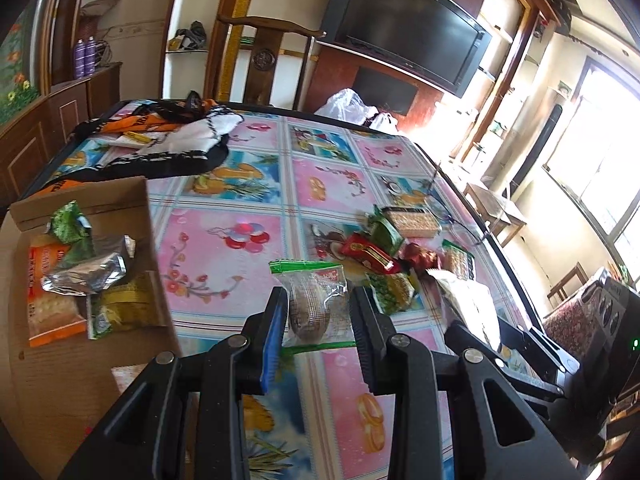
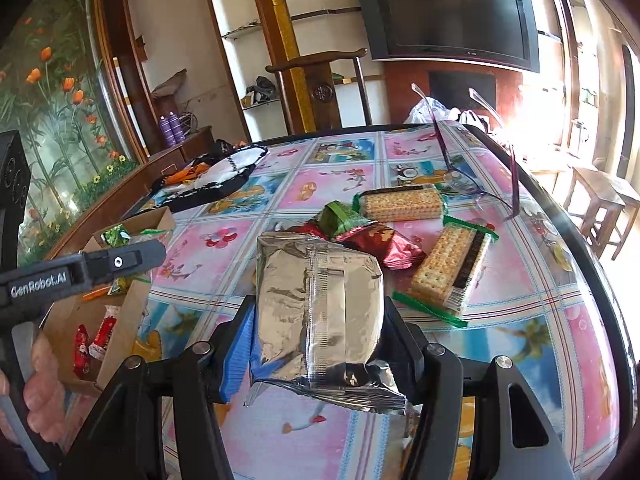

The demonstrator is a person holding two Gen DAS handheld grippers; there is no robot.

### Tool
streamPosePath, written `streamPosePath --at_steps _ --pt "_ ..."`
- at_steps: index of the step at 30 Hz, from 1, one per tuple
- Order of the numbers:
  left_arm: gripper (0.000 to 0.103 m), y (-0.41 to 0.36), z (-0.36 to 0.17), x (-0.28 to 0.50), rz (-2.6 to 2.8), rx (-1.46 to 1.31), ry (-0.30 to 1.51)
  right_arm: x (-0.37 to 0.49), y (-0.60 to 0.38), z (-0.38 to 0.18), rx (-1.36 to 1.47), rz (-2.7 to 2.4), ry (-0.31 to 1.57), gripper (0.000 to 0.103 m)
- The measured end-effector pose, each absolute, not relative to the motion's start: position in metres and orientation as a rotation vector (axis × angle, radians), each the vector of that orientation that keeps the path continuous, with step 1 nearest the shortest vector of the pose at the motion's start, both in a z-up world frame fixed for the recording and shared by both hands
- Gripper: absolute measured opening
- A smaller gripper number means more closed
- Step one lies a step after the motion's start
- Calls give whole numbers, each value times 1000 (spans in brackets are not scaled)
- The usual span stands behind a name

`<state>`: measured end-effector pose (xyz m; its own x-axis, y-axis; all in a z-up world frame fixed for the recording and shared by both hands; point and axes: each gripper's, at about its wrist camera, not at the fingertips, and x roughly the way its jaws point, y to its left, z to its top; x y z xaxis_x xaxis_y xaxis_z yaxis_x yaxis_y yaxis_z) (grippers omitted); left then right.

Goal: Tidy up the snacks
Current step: 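Carry both packets over the cardboard box with both grippers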

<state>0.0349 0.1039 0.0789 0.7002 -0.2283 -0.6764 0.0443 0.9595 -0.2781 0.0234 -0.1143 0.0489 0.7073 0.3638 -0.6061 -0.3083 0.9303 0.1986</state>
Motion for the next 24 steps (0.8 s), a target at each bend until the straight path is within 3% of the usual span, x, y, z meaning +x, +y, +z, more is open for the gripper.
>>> streamPosePath --at_steps 24 --pt "31 242 83 8 120 -344 732 -20 6 49 -14 624 663 63"
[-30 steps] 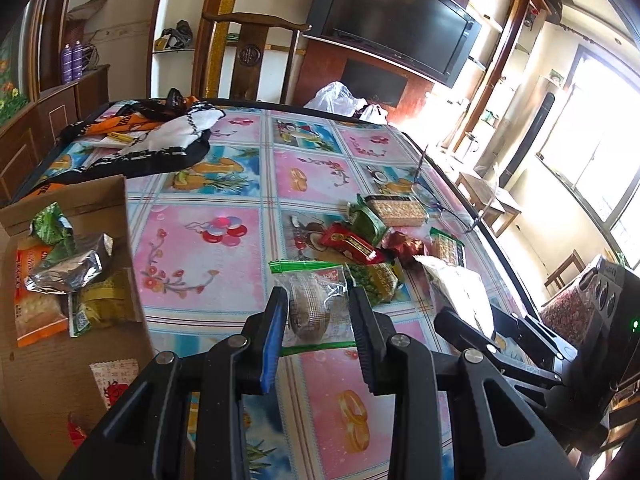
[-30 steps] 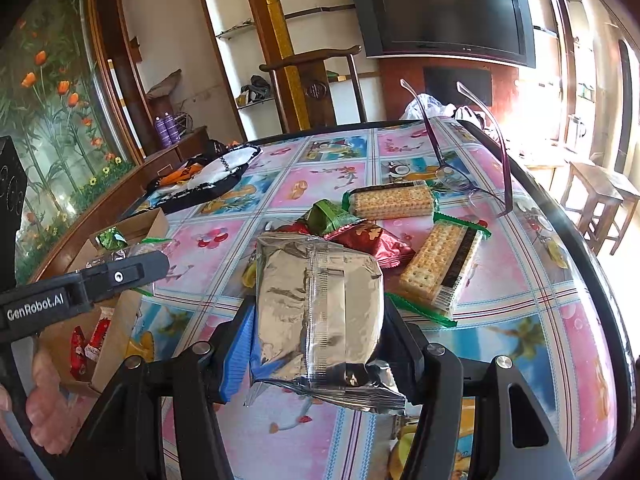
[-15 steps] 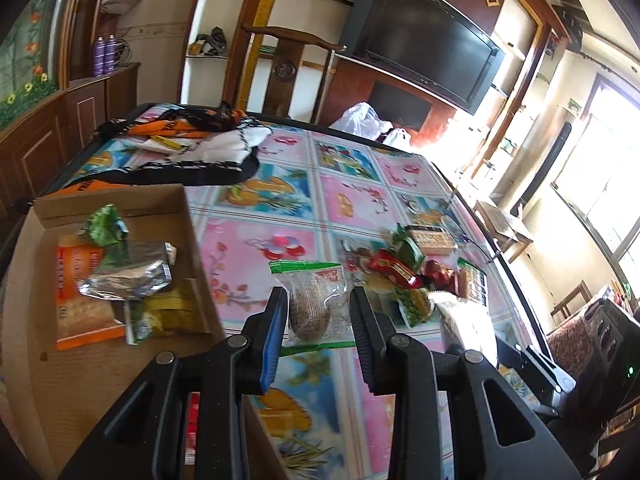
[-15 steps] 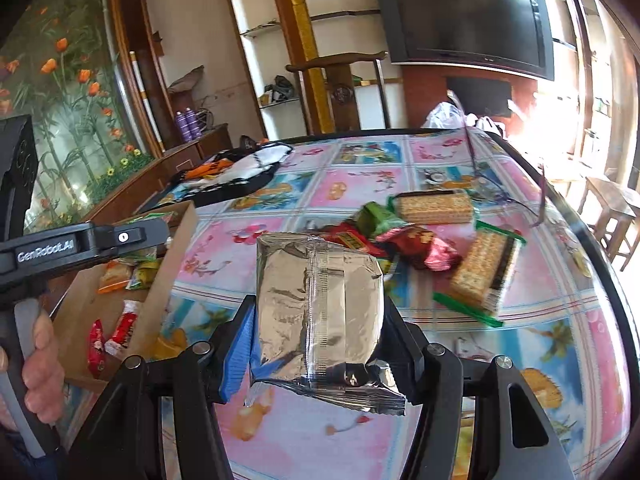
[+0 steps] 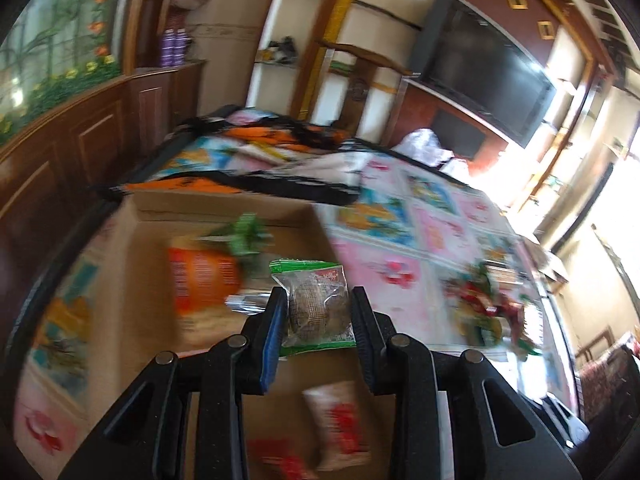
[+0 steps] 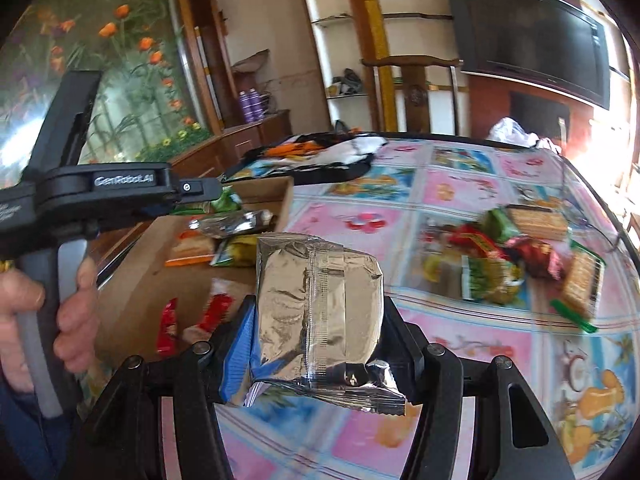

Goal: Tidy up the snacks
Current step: 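Carry both packets over the cardboard box with both grippers, then lower both packets into the box and open both grippers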

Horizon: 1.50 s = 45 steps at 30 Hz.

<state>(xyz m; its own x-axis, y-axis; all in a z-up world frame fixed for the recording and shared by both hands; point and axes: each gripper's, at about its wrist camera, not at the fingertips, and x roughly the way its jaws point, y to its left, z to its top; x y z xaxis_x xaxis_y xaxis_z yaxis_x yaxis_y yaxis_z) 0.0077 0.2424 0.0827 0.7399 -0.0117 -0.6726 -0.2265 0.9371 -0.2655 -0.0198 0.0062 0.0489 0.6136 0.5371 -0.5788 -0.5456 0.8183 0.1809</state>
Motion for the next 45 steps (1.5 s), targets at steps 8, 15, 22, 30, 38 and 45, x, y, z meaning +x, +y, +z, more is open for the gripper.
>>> streamPosePath --at_steps 8,15,22,30,38,45 --pt "31 283 62 9 229 -386 802 -27 52 46 -27 720 683 63" --pt "31 289 50 11 250 -382 854 -30 95 40 -64 776 718 64" --pt "31 288 47 12 250 -377 876 -21 124 28 -132 764 749 64" --pt "31 287 47 12 251 -369 879 -16 139 22 -163 774 759 64" --pt "41 286 52 10 241 -381 849 -20 135 24 -166 801 751 71" --pt "47 285 61 5 197 -417 792 -25 121 36 -119 841 739 71"
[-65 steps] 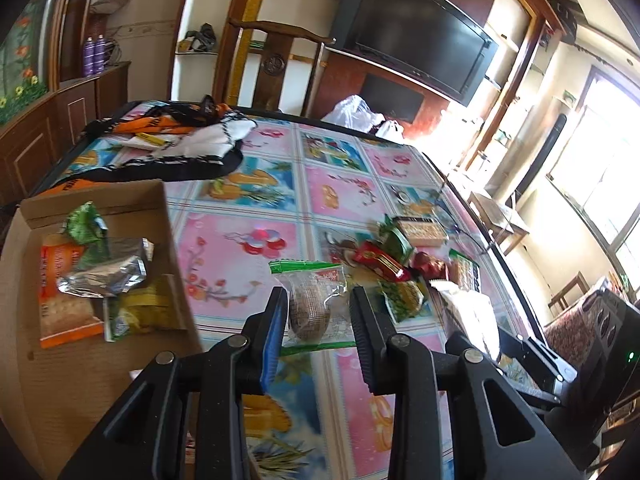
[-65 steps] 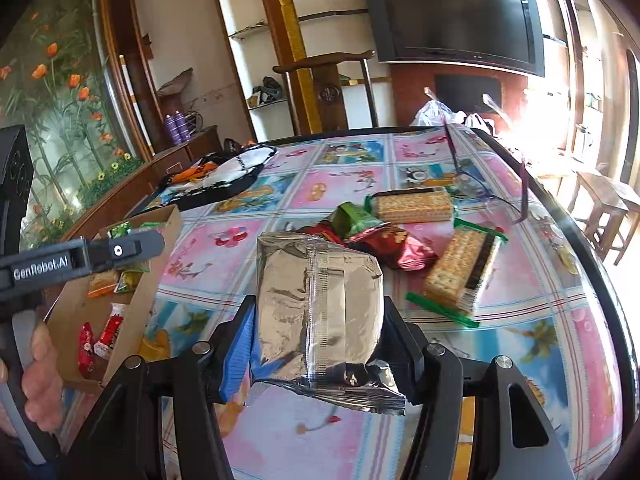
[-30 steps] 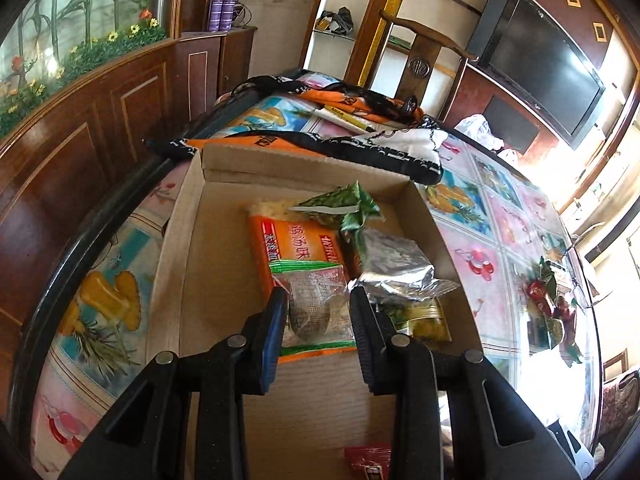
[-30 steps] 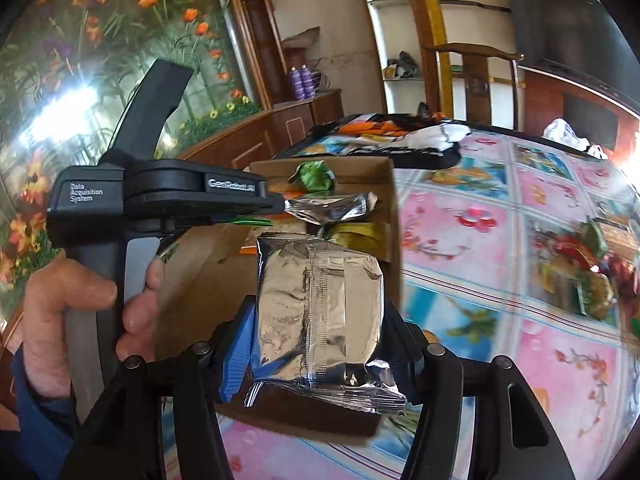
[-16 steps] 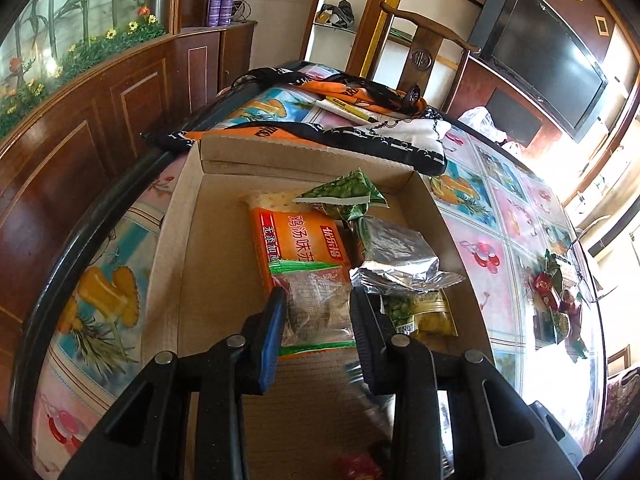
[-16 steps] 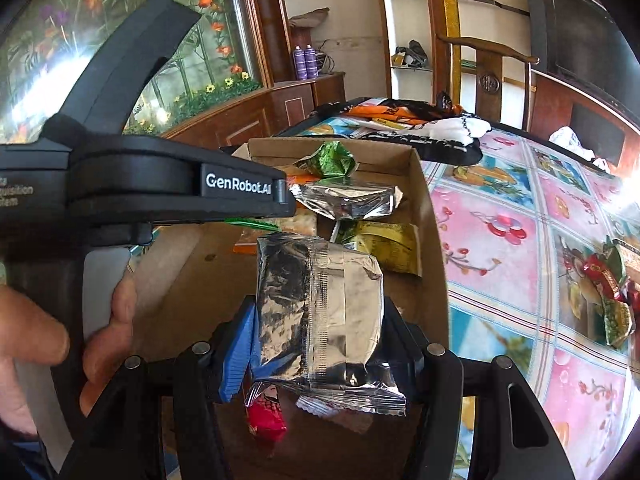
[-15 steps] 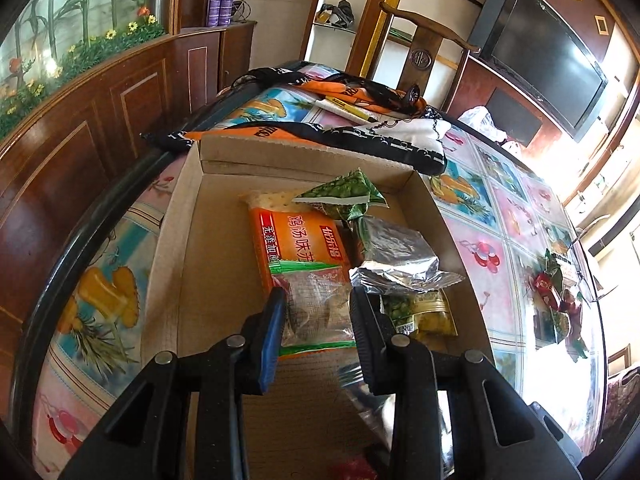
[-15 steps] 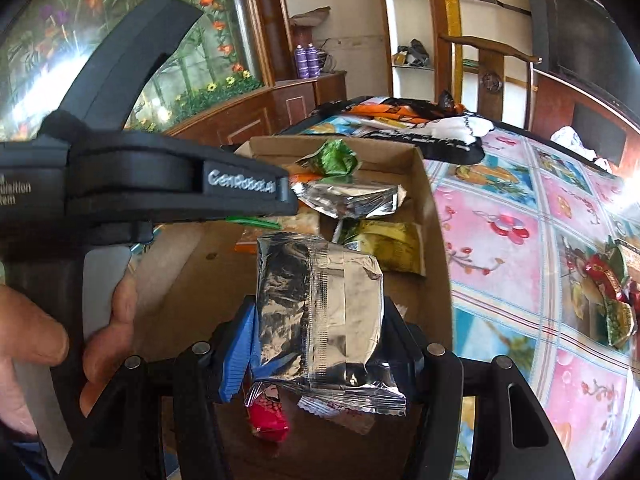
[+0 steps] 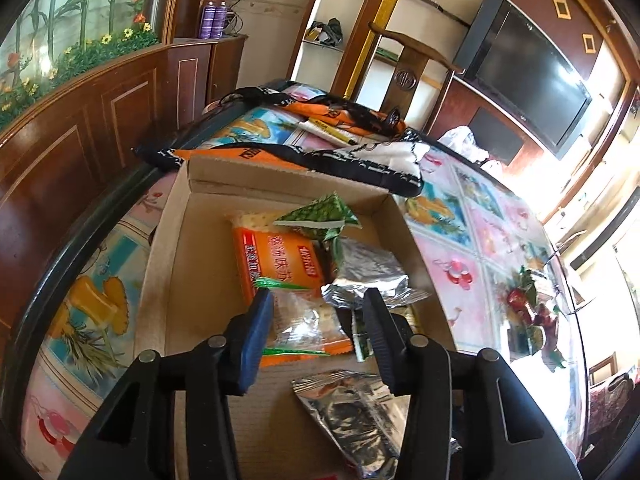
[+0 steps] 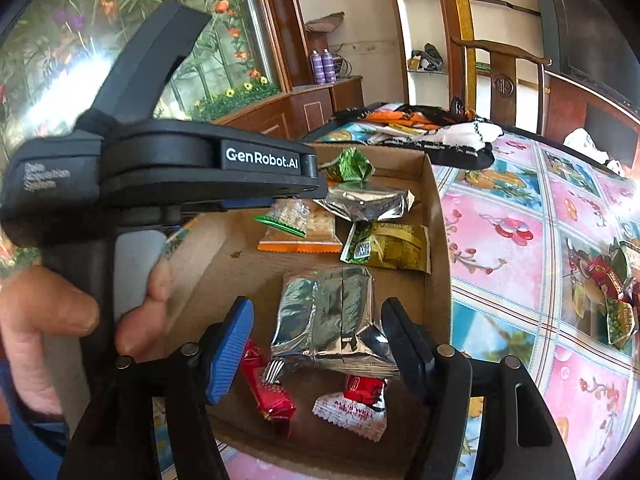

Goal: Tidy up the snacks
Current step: 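Lower both packets into the box and open both grippers, then move both grippers back to the snack pile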

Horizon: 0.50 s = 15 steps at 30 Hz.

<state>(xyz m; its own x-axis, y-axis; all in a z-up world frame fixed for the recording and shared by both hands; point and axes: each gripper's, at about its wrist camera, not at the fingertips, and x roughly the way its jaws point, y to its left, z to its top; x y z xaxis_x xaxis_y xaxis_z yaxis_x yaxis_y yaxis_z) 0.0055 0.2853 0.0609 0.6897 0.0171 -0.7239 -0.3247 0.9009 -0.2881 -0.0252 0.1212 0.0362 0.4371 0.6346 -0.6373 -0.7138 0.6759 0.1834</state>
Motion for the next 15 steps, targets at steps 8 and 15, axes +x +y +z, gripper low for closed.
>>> streamPosePath --at_steps 8,15 --pt "56 279 67 5 139 -432 748 -26 98 49 -52 869 718 71" --pt "57 256 80 3 82 -381 692 -9 46 59 47 816 700 71"
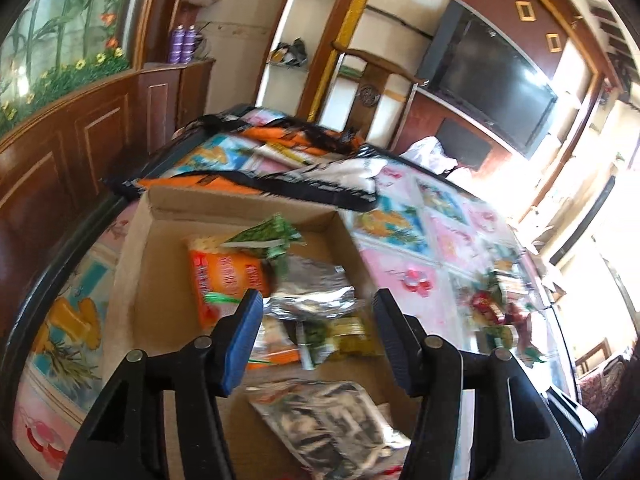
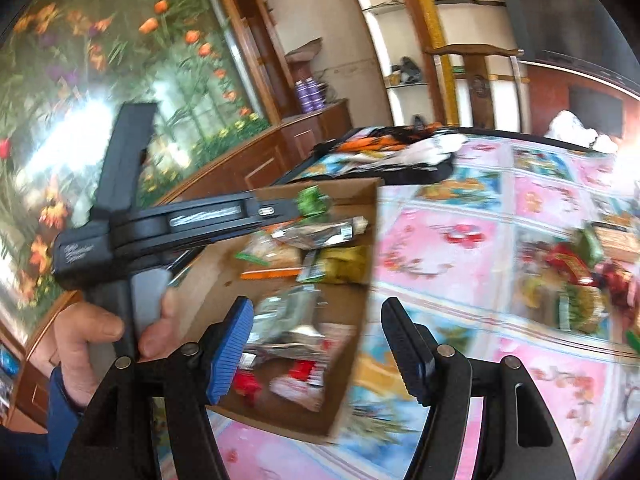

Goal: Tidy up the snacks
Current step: 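Move both grippers back to the snack pile, then grasp the green pea garlic-flavour packet with the left gripper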

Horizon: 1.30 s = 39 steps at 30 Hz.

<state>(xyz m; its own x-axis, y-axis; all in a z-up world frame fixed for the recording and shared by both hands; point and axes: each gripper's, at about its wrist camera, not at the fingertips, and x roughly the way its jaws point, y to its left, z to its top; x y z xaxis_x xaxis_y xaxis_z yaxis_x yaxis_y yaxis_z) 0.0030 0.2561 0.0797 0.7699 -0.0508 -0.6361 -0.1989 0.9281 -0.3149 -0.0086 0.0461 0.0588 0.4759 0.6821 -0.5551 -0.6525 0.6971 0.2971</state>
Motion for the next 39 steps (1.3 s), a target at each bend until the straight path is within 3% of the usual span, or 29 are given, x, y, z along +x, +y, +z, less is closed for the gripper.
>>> streamPosePath --at_steps 14,18,24,34,39 --pt "59 148 86 19 -154 -292 774 51 -128 55 361 468 743 71" --pt "73 104 78 39 -220 -281 844 56 -155 56 394 396 747 71" --pt "80 35 57 79 -246 -178 949 59 -190 53 473 318 757 70" --pt "80 -14 19 129 -165 -94 1040 62 -233 46 578 210 772 70" --pt "55 -19 12 134 -142 -65 1016 63 -234 47 569 195 770 70"
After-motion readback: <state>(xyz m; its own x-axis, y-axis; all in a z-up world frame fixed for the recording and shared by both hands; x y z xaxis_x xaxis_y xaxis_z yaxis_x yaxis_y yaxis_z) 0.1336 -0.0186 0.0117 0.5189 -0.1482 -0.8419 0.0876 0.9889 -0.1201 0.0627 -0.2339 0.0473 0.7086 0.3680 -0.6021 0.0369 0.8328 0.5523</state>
